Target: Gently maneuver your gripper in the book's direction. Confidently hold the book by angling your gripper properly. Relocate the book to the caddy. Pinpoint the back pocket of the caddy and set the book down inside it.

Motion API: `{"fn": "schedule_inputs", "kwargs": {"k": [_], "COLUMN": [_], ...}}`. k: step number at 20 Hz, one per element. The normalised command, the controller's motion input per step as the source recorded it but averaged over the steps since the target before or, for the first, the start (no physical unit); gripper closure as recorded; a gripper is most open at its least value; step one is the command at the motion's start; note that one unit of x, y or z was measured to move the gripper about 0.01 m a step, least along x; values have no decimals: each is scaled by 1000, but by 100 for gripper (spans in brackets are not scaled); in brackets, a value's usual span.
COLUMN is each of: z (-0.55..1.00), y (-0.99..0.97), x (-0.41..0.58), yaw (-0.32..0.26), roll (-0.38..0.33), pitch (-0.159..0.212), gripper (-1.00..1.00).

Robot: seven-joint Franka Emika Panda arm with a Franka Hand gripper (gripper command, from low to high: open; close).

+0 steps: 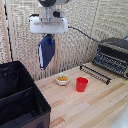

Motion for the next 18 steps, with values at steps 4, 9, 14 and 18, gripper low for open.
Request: {"fn": "schedule_inputs", "kwargs": {"k": [4,9,14,18], "z": [501,443,342,251], "y": [12,79,227,417], "x": [-4,0,0,0], "yaw": [-290,-253,-192,-142], "roll": [145,170,185,157], "pitch": [0,3,35,65], "gripper": [100,100,100,100]}}
